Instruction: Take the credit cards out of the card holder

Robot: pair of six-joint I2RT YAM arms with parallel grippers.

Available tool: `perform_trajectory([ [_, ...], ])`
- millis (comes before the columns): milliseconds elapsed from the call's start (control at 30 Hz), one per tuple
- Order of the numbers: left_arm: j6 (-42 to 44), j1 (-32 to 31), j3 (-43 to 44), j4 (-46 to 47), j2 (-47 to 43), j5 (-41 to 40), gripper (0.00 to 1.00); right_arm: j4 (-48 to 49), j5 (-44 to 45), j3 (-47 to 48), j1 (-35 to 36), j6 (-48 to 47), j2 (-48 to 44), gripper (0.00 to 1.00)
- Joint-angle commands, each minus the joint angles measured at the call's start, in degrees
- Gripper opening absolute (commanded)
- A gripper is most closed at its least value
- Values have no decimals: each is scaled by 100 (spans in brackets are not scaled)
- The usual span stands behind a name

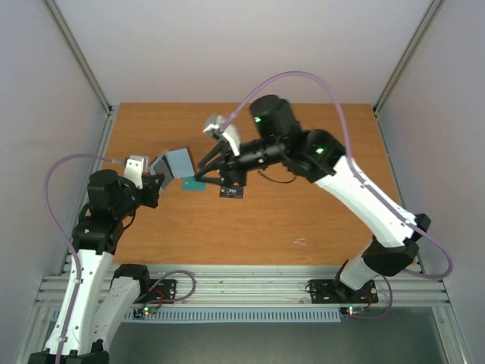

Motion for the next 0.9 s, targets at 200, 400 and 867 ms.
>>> perform_trajectory([
  [200, -700, -7, 52, 1472, -409, 3527, 0, 1634, -1179, -352, 114, 892, 814, 35],
  [400, -2193, -5, -368, 3437, -568, 4502, 0, 1496, -968, -814, -231, 885, 522, 32],
  [867, -3149, -8, -695, 5167, -555, 4948, 0, 910, -1222, -809, -337, 464, 465, 37],
])
